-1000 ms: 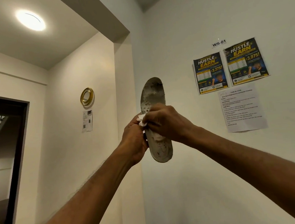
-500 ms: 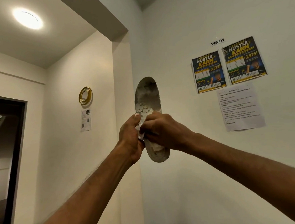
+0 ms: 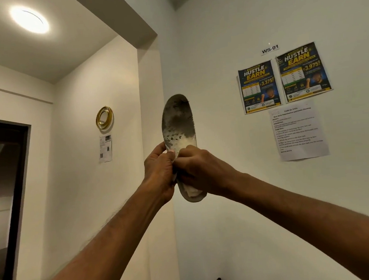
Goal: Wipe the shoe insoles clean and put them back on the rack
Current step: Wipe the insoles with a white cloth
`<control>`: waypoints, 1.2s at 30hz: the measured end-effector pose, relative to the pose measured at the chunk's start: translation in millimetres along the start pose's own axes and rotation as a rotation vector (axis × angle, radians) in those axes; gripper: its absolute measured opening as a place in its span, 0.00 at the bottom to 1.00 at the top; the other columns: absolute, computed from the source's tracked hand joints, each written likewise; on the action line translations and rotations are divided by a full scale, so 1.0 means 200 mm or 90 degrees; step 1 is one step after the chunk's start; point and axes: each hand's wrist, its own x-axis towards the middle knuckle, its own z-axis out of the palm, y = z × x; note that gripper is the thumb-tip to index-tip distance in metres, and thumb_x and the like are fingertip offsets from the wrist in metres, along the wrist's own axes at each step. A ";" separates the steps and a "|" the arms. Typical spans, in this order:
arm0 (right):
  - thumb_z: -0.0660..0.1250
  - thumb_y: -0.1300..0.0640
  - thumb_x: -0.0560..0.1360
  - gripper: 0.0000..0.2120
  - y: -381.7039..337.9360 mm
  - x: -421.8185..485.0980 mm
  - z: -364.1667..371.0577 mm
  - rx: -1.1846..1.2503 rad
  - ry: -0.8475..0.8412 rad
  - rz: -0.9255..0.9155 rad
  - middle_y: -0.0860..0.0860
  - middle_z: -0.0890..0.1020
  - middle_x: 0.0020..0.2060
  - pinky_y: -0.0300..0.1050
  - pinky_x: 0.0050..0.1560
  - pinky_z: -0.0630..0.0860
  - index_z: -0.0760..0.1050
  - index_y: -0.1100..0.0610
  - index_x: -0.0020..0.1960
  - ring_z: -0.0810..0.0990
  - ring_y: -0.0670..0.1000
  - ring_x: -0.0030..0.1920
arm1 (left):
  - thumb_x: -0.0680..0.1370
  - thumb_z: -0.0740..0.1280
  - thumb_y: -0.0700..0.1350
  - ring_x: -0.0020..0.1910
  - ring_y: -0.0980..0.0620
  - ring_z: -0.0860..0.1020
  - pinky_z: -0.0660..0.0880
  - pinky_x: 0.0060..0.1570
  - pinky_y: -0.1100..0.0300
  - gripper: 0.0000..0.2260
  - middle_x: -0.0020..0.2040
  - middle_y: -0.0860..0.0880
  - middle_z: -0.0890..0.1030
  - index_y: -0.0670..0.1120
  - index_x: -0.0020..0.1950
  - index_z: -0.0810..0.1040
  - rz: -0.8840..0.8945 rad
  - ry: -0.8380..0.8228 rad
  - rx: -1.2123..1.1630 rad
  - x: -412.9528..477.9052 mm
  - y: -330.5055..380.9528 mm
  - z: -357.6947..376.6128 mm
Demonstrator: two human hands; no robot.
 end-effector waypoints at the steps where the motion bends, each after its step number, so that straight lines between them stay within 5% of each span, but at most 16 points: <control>1: 0.73 0.64 0.73 0.06 0.00 0.00 0.00 0.008 -0.012 -0.007 0.57 0.82 0.46 0.36 0.42 0.71 0.82 0.60 0.50 0.80 0.53 0.45 | 0.83 0.60 0.33 0.56 0.42 0.83 0.84 0.52 0.48 0.18 0.58 0.46 0.83 0.51 0.65 0.79 -0.003 0.002 -0.004 0.00 0.00 0.00; 5: 0.74 0.61 0.73 0.06 0.05 0.01 -0.04 0.021 0.083 0.095 0.57 0.83 0.46 0.31 0.42 0.69 0.83 0.60 0.50 0.81 0.56 0.44 | 0.83 0.60 0.33 0.56 0.41 0.83 0.83 0.53 0.45 0.17 0.56 0.46 0.83 0.52 0.63 0.78 -0.010 0.010 -0.041 0.01 0.01 0.00; 10: 0.74 0.62 0.73 0.07 0.01 0.00 -0.02 0.075 0.004 0.035 0.56 0.83 0.47 0.32 0.43 0.73 0.83 0.59 0.50 0.80 0.53 0.45 | 0.83 0.60 0.33 0.54 0.42 0.83 0.85 0.46 0.50 0.17 0.55 0.47 0.83 0.52 0.63 0.78 0.000 0.035 -0.048 0.03 0.02 -0.01; 14: 0.76 0.60 0.72 0.06 0.05 0.01 -0.04 0.039 0.095 0.110 0.56 0.83 0.45 0.46 0.41 0.80 0.83 0.58 0.48 0.81 0.55 0.43 | 0.83 0.61 0.33 0.53 0.42 0.83 0.84 0.48 0.47 0.16 0.55 0.46 0.83 0.50 0.65 0.78 0.006 0.037 -0.058 0.03 0.05 -0.01; 19: 0.75 0.60 0.72 0.06 0.01 0.00 -0.01 0.063 0.041 0.065 0.54 0.83 0.46 0.32 0.41 0.70 0.82 0.57 0.49 0.79 0.52 0.44 | 0.84 0.62 0.34 0.55 0.42 0.81 0.83 0.49 0.47 0.15 0.58 0.46 0.82 0.52 0.63 0.77 0.015 0.062 -0.051 0.03 0.08 -0.02; 22: 0.76 0.59 0.72 0.06 0.04 -0.01 -0.02 0.059 0.091 0.110 0.54 0.83 0.46 0.33 0.40 0.73 0.82 0.57 0.49 0.80 0.53 0.43 | 0.83 0.63 0.34 0.55 0.40 0.82 0.83 0.52 0.42 0.16 0.60 0.44 0.82 0.50 0.66 0.77 0.008 0.052 -0.070 0.03 0.08 -0.02; 26: 0.75 0.59 0.73 0.07 0.00 -0.04 0.02 0.066 0.016 0.065 0.54 0.82 0.48 0.35 0.42 0.74 0.82 0.57 0.50 0.79 0.51 0.46 | 0.84 0.63 0.37 0.50 0.45 0.80 0.83 0.48 0.47 0.15 0.55 0.48 0.81 0.52 0.66 0.77 0.023 0.066 -0.042 0.04 0.09 -0.02; 29: 0.77 0.59 0.72 0.07 0.04 -0.02 -0.01 0.077 0.103 0.133 0.55 0.83 0.46 0.31 0.40 0.72 0.83 0.57 0.49 0.80 0.50 0.43 | 0.82 0.64 0.34 0.50 0.43 0.82 0.83 0.51 0.43 0.18 0.56 0.46 0.81 0.50 0.69 0.76 0.009 0.056 -0.082 0.05 0.08 -0.02; 33: 0.75 0.59 0.73 0.07 0.01 -0.05 0.00 0.070 0.000 0.073 0.54 0.82 0.48 0.41 0.43 0.78 0.82 0.57 0.50 0.80 0.53 0.47 | 0.83 0.64 0.38 0.51 0.45 0.79 0.81 0.46 0.47 0.16 0.58 0.48 0.79 0.51 0.70 0.76 0.035 0.071 -0.036 0.04 0.10 0.00; 36: 0.76 0.60 0.72 0.06 0.04 -0.05 -0.03 0.076 0.059 0.116 0.54 0.83 0.46 0.34 0.41 0.73 0.83 0.57 0.48 0.81 0.54 0.44 | 0.83 0.64 0.37 0.48 0.45 0.81 0.82 0.44 0.47 0.15 0.56 0.47 0.80 0.52 0.67 0.76 0.020 0.067 -0.071 0.05 0.09 0.01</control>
